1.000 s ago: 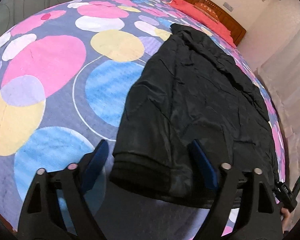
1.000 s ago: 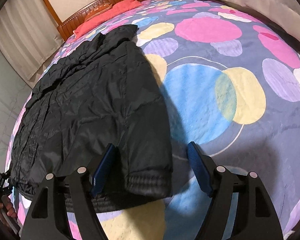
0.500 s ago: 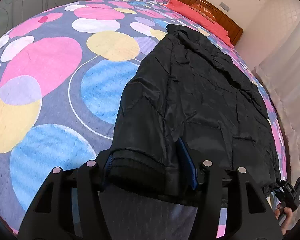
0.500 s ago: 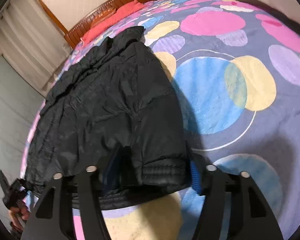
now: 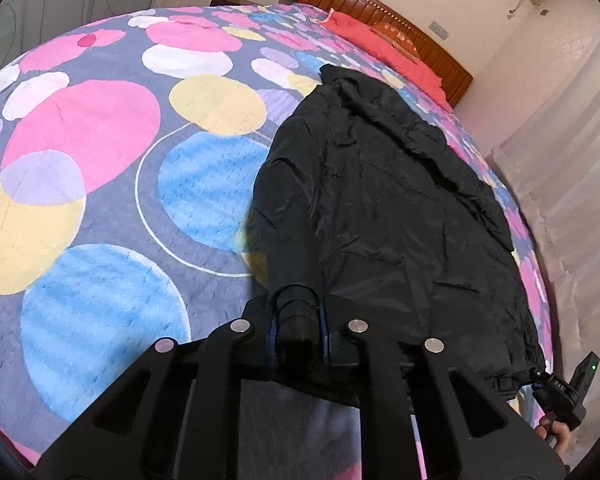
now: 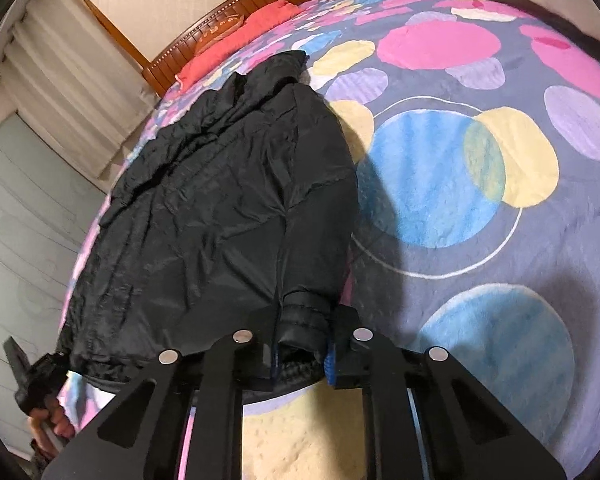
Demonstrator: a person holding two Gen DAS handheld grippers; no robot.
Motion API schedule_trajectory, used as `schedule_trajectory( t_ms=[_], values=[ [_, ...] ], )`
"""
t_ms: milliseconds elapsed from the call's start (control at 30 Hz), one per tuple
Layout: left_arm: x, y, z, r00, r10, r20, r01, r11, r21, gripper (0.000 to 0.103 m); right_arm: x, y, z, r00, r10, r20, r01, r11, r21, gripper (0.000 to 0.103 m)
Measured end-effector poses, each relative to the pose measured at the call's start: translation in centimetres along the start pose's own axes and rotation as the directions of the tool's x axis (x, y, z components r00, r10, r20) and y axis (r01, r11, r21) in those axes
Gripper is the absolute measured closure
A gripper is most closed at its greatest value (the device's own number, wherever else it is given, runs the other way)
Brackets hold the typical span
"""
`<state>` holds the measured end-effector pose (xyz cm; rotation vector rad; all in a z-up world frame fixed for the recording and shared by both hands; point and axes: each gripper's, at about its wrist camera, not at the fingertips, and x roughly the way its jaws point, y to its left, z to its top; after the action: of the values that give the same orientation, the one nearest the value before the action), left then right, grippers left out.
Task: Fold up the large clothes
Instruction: 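Grasp the jacket hem with both tools and lift it toward the collar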
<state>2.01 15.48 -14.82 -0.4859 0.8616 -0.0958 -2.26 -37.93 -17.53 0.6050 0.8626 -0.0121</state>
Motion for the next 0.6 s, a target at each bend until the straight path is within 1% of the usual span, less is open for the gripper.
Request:
schedule_trajectory(
  t_ms=[167,333,433,533,600],
  values=[
    [-2.3,-0.2,-0.4,1.0,-0.027,0.008,0.027,1.0,0.001,0.089,-1.2,-0.3,-0.4,0.998,0.059,-0.008,-0.059,0.998,0.03,0.089],
    [-4.7,-0.4,-1.1,0.999,-0.039,0.014,0.038,0.999,0.013,0.09,-2.7,-0.3,-1.2,0.996,0.091,-0.013,-0.091,0.995,0.034,0.089],
    [-5.7,-0.5,-1.3,0.999,-0.044,0.015,0.043,0.999,0.015,0.09,-3.4,-0.2,-1.4,0.992,0.126,-0.005,-0.126,0.991,0.048,0.089],
    [-6.4,-0.9,-0.8,0.997,-0.074,0.026,0.074,0.997,0.005,0.09,-3.8,0.1,-0.5,0.983,0.184,0.011,-0.185,0.98,0.067,0.09],
    [-6.9,-1.2,0.0,0.993,-0.109,0.041,0.11,0.994,-0.005,0.09,-4.1,1.0,0.6,0.971,0.237,0.026,-0.239,0.969,0.065,0.09]
  ],
)
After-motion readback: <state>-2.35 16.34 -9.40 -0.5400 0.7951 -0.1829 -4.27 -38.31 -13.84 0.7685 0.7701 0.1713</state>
